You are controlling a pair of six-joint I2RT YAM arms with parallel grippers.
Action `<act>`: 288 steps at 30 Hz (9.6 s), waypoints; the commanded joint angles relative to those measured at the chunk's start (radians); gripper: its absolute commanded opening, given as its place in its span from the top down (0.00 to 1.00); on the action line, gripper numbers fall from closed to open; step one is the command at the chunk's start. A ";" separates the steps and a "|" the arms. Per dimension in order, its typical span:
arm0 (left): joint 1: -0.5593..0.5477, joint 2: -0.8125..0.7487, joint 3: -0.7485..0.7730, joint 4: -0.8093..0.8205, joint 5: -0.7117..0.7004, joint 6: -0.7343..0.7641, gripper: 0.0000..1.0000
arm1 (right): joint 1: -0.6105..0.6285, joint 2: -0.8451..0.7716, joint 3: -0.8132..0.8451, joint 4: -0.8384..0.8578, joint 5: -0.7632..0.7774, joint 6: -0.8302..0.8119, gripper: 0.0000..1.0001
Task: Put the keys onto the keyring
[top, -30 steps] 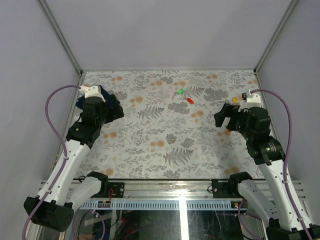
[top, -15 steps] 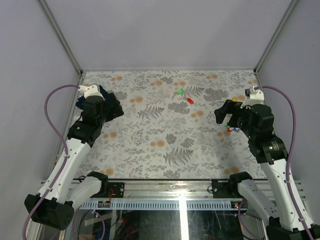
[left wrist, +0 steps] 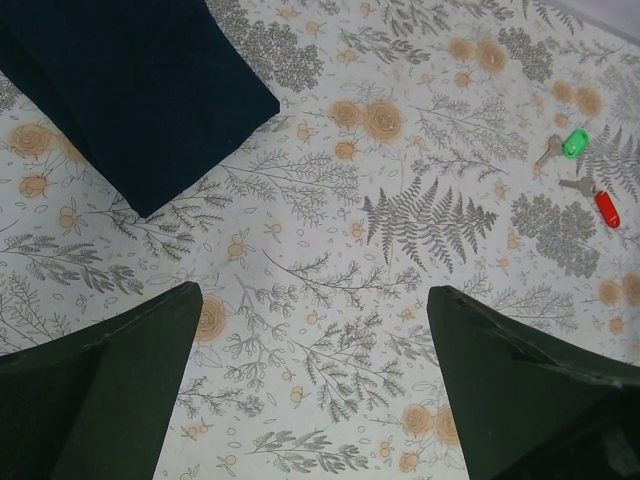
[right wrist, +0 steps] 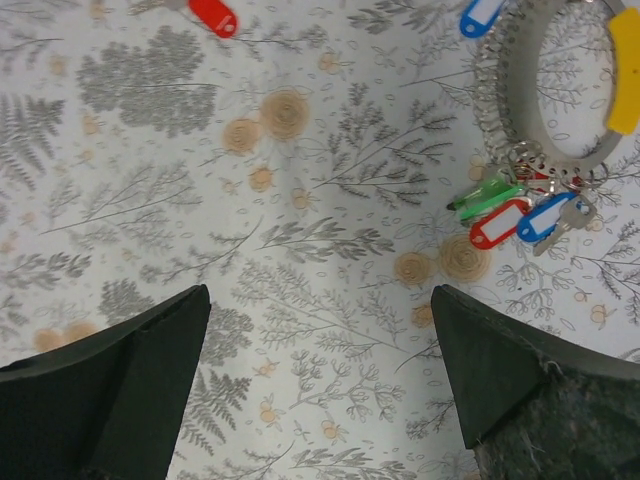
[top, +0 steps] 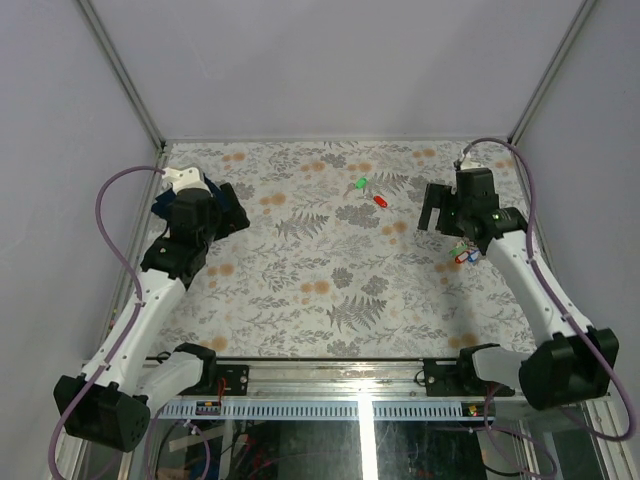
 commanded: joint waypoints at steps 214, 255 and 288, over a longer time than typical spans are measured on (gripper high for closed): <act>-0.331 0.248 0.006 0.111 0.291 0.110 0.10 | 0.423 0.551 -0.144 0.558 -0.445 -0.025 0.65; -0.324 0.200 0.003 0.123 0.314 0.110 0.12 | 0.423 0.462 -0.198 0.575 -0.467 -0.114 1.00; -0.328 -0.057 -0.282 0.652 0.866 0.395 0.31 | 0.423 -0.083 -0.480 0.687 -0.463 -0.364 1.00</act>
